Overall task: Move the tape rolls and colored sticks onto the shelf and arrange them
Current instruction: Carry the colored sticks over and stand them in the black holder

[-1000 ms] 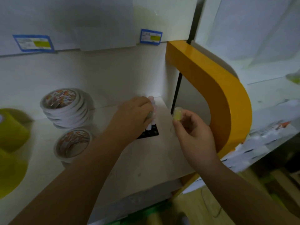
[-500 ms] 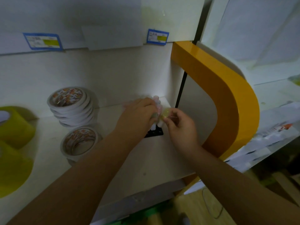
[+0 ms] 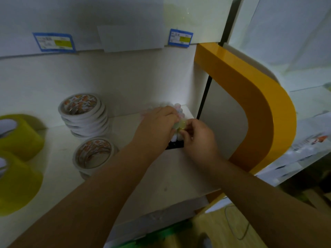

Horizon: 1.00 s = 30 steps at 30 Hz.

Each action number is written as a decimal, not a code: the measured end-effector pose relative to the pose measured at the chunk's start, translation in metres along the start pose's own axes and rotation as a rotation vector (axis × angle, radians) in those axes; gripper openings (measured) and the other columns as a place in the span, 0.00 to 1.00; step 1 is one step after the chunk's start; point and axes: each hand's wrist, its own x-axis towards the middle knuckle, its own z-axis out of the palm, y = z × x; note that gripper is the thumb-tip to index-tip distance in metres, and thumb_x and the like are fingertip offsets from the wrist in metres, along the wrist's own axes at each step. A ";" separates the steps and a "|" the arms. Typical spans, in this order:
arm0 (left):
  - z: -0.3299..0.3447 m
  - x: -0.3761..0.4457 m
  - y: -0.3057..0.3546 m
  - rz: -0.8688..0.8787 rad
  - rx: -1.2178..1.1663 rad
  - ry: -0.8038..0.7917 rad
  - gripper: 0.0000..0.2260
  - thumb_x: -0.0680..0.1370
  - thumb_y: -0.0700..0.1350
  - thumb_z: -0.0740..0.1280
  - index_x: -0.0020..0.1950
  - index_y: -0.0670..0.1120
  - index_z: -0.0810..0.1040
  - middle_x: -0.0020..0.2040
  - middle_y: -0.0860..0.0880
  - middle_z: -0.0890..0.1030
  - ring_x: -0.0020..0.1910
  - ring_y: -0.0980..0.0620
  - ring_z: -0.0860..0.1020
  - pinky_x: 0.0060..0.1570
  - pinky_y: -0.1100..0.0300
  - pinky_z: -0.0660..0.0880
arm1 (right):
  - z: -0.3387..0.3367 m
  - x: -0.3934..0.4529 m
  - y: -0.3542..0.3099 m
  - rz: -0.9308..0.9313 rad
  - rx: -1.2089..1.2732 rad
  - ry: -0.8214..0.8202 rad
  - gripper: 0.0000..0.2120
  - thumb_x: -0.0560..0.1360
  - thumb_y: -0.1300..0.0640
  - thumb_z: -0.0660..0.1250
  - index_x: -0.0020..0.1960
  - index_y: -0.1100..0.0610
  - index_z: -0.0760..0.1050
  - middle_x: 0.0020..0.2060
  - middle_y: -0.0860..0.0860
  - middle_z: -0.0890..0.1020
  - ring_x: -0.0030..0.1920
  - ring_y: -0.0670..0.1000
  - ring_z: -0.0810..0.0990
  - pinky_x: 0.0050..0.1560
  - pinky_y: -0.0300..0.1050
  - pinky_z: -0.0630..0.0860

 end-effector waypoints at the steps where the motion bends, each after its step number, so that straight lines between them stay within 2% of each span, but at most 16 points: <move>1: 0.000 0.000 0.000 -0.007 0.007 -0.004 0.12 0.67 0.40 0.67 0.47 0.39 0.84 0.50 0.42 0.83 0.47 0.41 0.81 0.53 0.58 0.67 | 0.002 0.000 0.001 -0.002 -0.005 0.007 0.02 0.79 0.58 0.66 0.51 0.54 0.76 0.45 0.50 0.80 0.45 0.49 0.78 0.47 0.50 0.78; 4: -0.003 0.001 0.002 0.001 0.008 -0.001 0.11 0.66 0.39 0.68 0.46 0.39 0.84 0.49 0.43 0.83 0.46 0.41 0.81 0.52 0.59 0.66 | 0.004 0.000 0.002 0.005 -0.035 0.015 0.01 0.79 0.57 0.66 0.50 0.54 0.75 0.44 0.49 0.78 0.44 0.48 0.76 0.45 0.48 0.76; 9: -0.003 0.002 0.003 -0.032 0.019 0.009 0.11 0.69 0.37 0.70 0.50 0.38 0.84 0.52 0.41 0.83 0.50 0.40 0.81 0.54 0.59 0.65 | 0.000 0.001 0.001 -0.006 -0.070 -0.009 0.03 0.79 0.57 0.65 0.47 0.52 0.74 0.41 0.48 0.77 0.40 0.44 0.74 0.39 0.41 0.71; 13: -0.005 0.000 0.005 -0.040 0.022 -0.019 0.13 0.66 0.39 0.68 0.49 0.38 0.84 0.51 0.41 0.83 0.48 0.39 0.80 0.52 0.59 0.64 | -0.003 0.001 -0.005 0.026 -0.061 -0.020 0.01 0.78 0.57 0.66 0.48 0.54 0.76 0.42 0.49 0.80 0.42 0.48 0.78 0.43 0.45 0.76; 16: -0.003 -0.003 0.005 -0.047 0.028 -0.026 0.14 0.68 0.38 0.71 0.53 0.40 0.83 0.55 0.43 0.81 0.53 0.42 0.79 0.56 0.59 0.65 | -0.007 0.000 -0.010 0.052 -0.069 -0.044 0.02 0.79 0.57 0.66 0.48 0.52 0.76 0.41 0.48 0.80 0.42 0.48 0.78 0.43 0.45 0.75; 18: -0.003 -0.005 0.003 -0.055 0.003 -0.044 0.17 0.71 0.38 0.73 0.60 0.43 0.80 0.60 0.46 0.79 0.58 0.45 0.77 0.60 0.57 0.67 | -0.010 -0.002 -0.012 0.073 -0.070 -0.070 0.02 0.79 0.56 0.66 0.49 0.52 0.77 0.41 0.47 0.80 0.42 0.48 0.79 0.43 0.44 0.74; 20: -0.011 -0.008 0.003 -0.100 -0.092 -0.042 0.24 0.74 0.41 0.71 0.70 0.48 0.73 0.67 0.49 0.75 0.65 0.49 0.73 0.65 0.57 0.67 | -0.013 -0.005 -0.013 0.142 -0.023 -0.098 0.04 0.79 0.56 0.67 0.52 0.53 0.79 0.44 0.48 0.82 0.45 0.48 0.80 0.46 0.44 0.76; 21: -0.016 -0.010 0.003 -0.126 -0.131 -0.030 0.28 0.75 0.42 0.71 0.74 0.49 0.68 0.69 0.49 0.73 0.67 0.50 0.71 0.66 0.58 0.66 | -0.014 -0.007 -0.014 0.190 0.011 -0.109 0.08 0.79 0.55 0.67 0.57 0.53 0.79 0.48 0.49 0.83 0.49 0.49 0.80 0.50 0.46 0.77; 23: -0.029 -0.018 0.004 -0.175 -0.134 0.008 0.32 0.76 0.43 0.71 0.77 0.50 0.63 0.71 0.49 0.70 0.67 0.50 0.69 0.64 0.61 0.64 | -0.018 -0.015 -0.017 0.270 0.064 -0.110 0.21 0.79 0.52 0.69 0.70 0.54 0.73 0.60 0.50 0.80 0.59 0.50 0.78 0.60 0.47 0.76; 24: -0.035 -0.023 0.007 -0.200 -0.114 0.027 0.33 0.75 0.44 0.71 0.78 0.49 0.62 0.71 0.48 0.70 0.68 0.49 0.69 0.63 0.62 0.62 | -0.021 -0.021 -0.019 0.278 0.078 -0.098 0.25 0.78 0.51 0.69 0.73 0.55 0.70 0.63 0.50 0.79 0.63 0.50 0.77 0.62 0.45 0.74; 26: -0.044 -0.036 0.016 -0.245 -0.074 0.067 0.32 0.75 0.44 0.73 0.76 0.46 0.65 0.70 0.46 0.71 0.67 0.48 0.70 0.61 0.64 0.61 | -0.029 -0.035 -0.024 0.242 0.107 -0.065 0.29 0.78 0.51 0.70 0.75 0.55 0.66 0.65 0.49 0.77 0.64 0.48 0.75 0.60 0.40 0.72; 30: -0.056 -0.059 0.040 -0.192 0.005 0.144 0.26 0.67 0.38 0.79 0.64 0.37 0.78 0.57 0.40 0.81 0.53 0.42 0.81 0.55 0.67 0.67 | -0.057 -0.067 -0.042 0.116 0.152 -0.038 0.27 0.77 0.51 0.71 0.74 0.50 0.67 0.59 0.42 0.75 0.59 0.41 0.74 0.56 0.38 0.75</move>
